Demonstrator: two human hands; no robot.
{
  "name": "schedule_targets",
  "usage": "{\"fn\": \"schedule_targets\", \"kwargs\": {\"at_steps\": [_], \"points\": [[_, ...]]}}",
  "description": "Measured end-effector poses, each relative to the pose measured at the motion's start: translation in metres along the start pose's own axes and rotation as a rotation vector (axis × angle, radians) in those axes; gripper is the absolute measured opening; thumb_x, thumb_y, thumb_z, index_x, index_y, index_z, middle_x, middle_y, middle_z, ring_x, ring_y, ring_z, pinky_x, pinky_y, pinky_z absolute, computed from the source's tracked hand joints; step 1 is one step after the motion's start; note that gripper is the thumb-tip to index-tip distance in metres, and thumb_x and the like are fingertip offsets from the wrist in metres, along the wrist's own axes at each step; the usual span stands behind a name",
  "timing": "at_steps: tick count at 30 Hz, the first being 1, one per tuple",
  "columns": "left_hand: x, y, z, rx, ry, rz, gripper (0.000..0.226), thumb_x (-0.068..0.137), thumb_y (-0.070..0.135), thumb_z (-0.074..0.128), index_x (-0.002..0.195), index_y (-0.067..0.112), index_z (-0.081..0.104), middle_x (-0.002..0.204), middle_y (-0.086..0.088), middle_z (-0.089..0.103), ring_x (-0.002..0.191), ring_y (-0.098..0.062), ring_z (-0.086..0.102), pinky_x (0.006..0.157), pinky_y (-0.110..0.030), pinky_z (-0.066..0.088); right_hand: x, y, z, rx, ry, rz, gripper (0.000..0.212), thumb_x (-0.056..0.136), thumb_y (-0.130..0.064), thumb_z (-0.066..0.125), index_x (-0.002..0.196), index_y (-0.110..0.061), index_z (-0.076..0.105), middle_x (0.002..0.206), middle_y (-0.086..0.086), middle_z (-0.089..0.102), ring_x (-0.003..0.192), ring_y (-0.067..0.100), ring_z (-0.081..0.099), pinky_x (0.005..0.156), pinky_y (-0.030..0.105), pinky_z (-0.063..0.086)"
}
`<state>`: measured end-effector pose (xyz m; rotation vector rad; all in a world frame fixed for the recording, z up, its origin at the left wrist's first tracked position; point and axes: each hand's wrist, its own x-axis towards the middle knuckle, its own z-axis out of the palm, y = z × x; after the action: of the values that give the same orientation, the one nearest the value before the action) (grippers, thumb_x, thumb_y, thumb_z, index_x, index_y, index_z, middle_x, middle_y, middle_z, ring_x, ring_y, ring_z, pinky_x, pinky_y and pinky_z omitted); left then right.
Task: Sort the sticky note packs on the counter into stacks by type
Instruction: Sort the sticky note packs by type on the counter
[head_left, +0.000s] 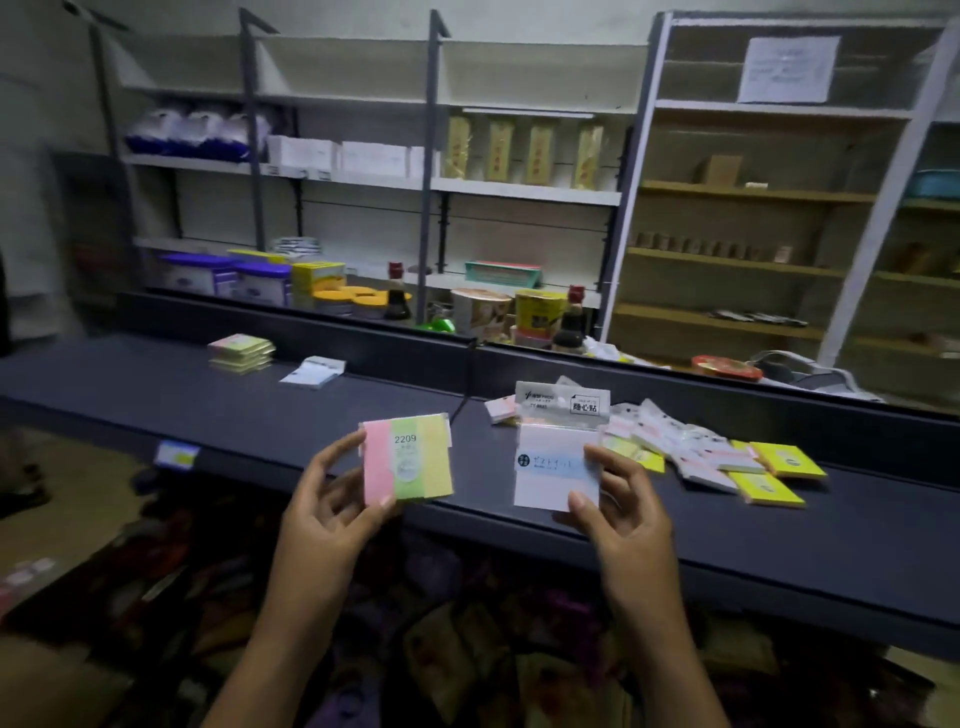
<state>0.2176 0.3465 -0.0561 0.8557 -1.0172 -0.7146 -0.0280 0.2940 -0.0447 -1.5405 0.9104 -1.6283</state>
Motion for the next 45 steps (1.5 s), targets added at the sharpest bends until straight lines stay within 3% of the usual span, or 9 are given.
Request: {"fn": "schedule_targets", "kwargs": {"at_steps": [8, 13, 17, 24, 33, 45], "points": [[-0.037, 0.054, -0.095, 0.055, 0.114, 0.020, 0.045, 0.087, -0.009, 0.065, 0.116, 0.024, 0.069, 0.116, 0.002, 0.073, 0.110, -0.017, 0.069, 0.088, -0.031, 0.058, -0.046, -0.030, 0.092, 0.033, -0.105, -0.004, 0.046, 0.091, -0.002, 0.067, 0.117, -0.039, 0.066, 0.125, -0.010, 0.067, 0.119, 0.013, 0.062, 0.103, 0.045, 0.051], [-0.033, 0.072, -0.126, 0.046, 0.168, 0.047, 0.045, 0.088, -0.012, 0.060, 0.118, 0.021, 0.068, 0.119, -0.003, 0.071, 0.109, -0.017, 0.069, 0.080, -0.024, 0.059, -0.045, -0.038, 0.136, 0.078, -0.172, -0.021, 0.048, 0.091, 0.002, 0.065, 0.119, -0.037, 0.065, 0.121, -0.012, 0.068, 0.113, 0.008, 0.065, 0.089, 0.024, 0.057], [-0.017, 0.077, -0.156, 0.042, 0.218, 0.046, 0.046, 0.089, -0.009, 0.061, 0.119, 0.025, 0.068, 0.120, -0.002, 0.070, 0.110, -0.018, 0.068, 0.080, -0.026, 0.059, -0.032, -0.036, 0.174, 0.114, -0.208, -0.003, 0.049, 0.092, 0.002, 0.064, 0.120, -0.038, 0.064, 0.123, -0.006, 0.067, 0.112, 0.013, 0.066, 0.090, 0.032, 0.059], [0.034, 0.067, -0.201, 0.069, 0.252, 0.059, 0.046, 0.089, -0.007, 0.061, 0.119, 0.028, 0.067, 0.121, 0.003, 0.070, 0.111, -0.015, 0.068, 0.080, -0.022, 0.058, 0.006, -0.007, 0.239, 0.184, -0.235, -0.008, 0.050, 0.092, 0.003, 0.063, 0.120, -0.038, 0.064, 0.123, -0.007, 0.066, 0.108, 0.013, 0.068, 0.080, 0.026, 0.060], [0.131, 0.042, -0.236, 0.095, 0.262, 0.097, 0.047, 0.089, -0.012, 0.059, 0.119, 0.023, 0.066, 0.115, -0.001, 0.072, 0.105, -0.017, 0.070, 0.075, -0.022, 0.058, 0.081, 0.029, 0.299, 0.213, -0.208, -0.015, 0.049, 0.092, 0.004, 0.063, 0.120, -0.036, 0.065, 0.116, -0.010, 0.069, 0.106, 0.010, 0.069, 0.078, 0.026, 0.060], [0.233, -0.002, -0.313, 0.047, 0.195, 0.049, 0.046, 0.089, -0.012, 0.059, 0.120, 0.021, 0.065, 0.112, 0.006, 0.072, 0.107, -0.015, 0.069, 0.075, -0.025, 0.059, 0.125, 0.068, 0.402, 0.143, -0.159, -0.024, 0.049, 0.090, 0.004, 0.066, 0.121, -0.034, 0.066, 0.117, -0.009, 0.069, 0.106, 0.012, 0.069, 0.079, 0.025, 0.060]]}}
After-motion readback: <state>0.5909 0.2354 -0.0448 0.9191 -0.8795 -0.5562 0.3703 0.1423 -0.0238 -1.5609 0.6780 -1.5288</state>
